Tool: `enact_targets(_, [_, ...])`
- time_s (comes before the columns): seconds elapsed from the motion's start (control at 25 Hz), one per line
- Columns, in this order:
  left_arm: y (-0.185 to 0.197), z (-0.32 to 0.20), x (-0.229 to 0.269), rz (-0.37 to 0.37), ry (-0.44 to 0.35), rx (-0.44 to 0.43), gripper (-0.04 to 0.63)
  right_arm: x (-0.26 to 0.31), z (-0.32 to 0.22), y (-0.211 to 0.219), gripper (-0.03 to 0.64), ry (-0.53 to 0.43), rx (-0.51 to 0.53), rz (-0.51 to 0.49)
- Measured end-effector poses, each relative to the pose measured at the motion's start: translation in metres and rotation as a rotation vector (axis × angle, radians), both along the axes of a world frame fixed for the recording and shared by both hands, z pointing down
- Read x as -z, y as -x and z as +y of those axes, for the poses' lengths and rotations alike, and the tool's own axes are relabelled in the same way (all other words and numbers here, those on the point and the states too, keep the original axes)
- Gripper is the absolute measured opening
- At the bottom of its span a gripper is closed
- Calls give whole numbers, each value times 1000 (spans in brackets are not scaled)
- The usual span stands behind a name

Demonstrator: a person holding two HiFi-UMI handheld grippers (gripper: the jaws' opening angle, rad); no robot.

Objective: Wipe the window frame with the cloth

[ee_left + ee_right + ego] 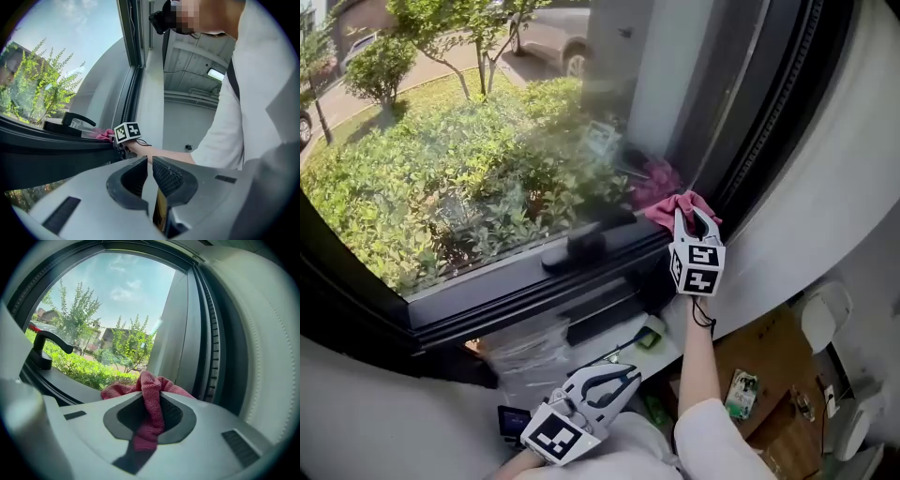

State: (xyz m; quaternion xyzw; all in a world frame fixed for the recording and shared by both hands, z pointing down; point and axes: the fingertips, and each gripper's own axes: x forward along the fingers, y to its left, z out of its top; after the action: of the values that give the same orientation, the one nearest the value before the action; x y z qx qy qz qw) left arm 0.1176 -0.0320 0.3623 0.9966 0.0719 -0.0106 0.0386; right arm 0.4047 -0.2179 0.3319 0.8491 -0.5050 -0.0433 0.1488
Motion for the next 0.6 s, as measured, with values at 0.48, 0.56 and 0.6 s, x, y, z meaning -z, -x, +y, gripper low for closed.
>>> enact_targets(0.48, [11, -35, -6, -15, 34, 67, 41, 1, 1, 2, 60, -8, -13, -6])
enact_targets(0.56, [9, -27, -8, -16, 26, 33, 41, 1, -1, 2, 60, -3, -13, -4])
enact_targets(0.6, [9, -26, -8, -12, 28, 27, 41, 0, 0, 2, 60, -1, -15, -3])
